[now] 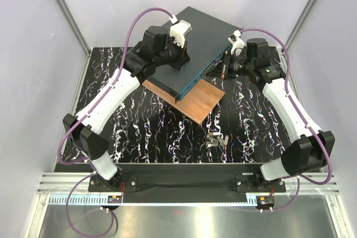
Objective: Insert the plug into the switch port
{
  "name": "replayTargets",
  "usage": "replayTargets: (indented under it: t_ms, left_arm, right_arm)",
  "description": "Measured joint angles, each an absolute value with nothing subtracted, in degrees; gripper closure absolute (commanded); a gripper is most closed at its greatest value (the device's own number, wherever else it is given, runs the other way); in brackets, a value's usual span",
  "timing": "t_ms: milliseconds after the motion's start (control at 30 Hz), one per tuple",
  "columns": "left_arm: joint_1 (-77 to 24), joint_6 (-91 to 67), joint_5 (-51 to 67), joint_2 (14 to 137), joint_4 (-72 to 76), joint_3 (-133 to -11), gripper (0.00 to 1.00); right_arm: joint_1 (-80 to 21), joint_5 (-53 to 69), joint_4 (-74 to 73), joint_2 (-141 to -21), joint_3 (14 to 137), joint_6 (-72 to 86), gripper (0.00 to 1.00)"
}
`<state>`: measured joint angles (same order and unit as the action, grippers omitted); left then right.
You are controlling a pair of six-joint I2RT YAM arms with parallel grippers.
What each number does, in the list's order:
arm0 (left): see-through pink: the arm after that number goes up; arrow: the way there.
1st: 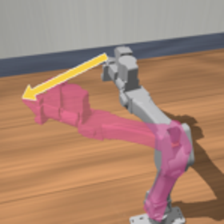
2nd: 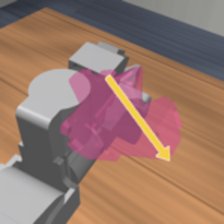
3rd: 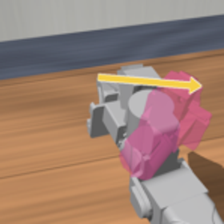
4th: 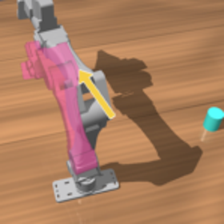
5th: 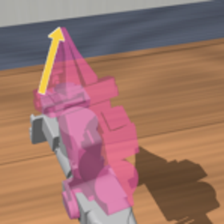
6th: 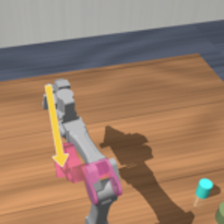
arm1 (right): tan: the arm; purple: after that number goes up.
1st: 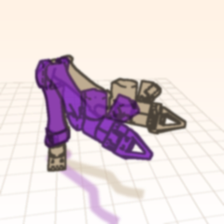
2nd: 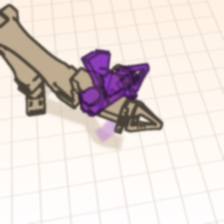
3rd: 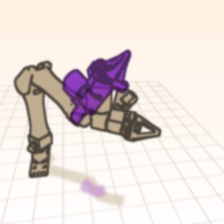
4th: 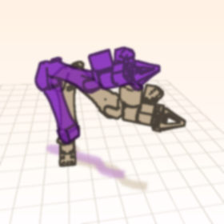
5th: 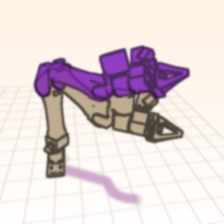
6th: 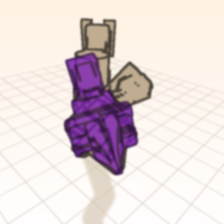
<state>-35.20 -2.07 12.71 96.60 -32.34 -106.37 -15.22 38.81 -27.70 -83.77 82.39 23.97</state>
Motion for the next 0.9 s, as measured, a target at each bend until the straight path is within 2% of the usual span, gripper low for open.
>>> replayTargets:
  t_ms: [200,467,700,900]
  left_arm:
    - [-32.91,-1.87,12.34,98.8,-35.51,-111.7,1.0]
    - [-21.21,3.66,6.68,101.84,-36.64,-120.68,1.0]
    - [-15.62,10.87,3.88,103.04,-36.82,-121.03,1.0]
    - [-13.37,15.42,7.07,105.47,-40.14,-121.05,0.98]
  right_arm:
    - [-15.2,38.92,-27.68,-83.77,82.39,23.81,1.0]
    - [-15.2,39.11,-27.68,-83.77,82.39,22.94,1.0]
    - [-15.2,39.2,-27.66,-83.74,82.39,22.28,1.0]
    - [-15.2,39.35,-27.66,-83.74,82.39,21.34,1.0]
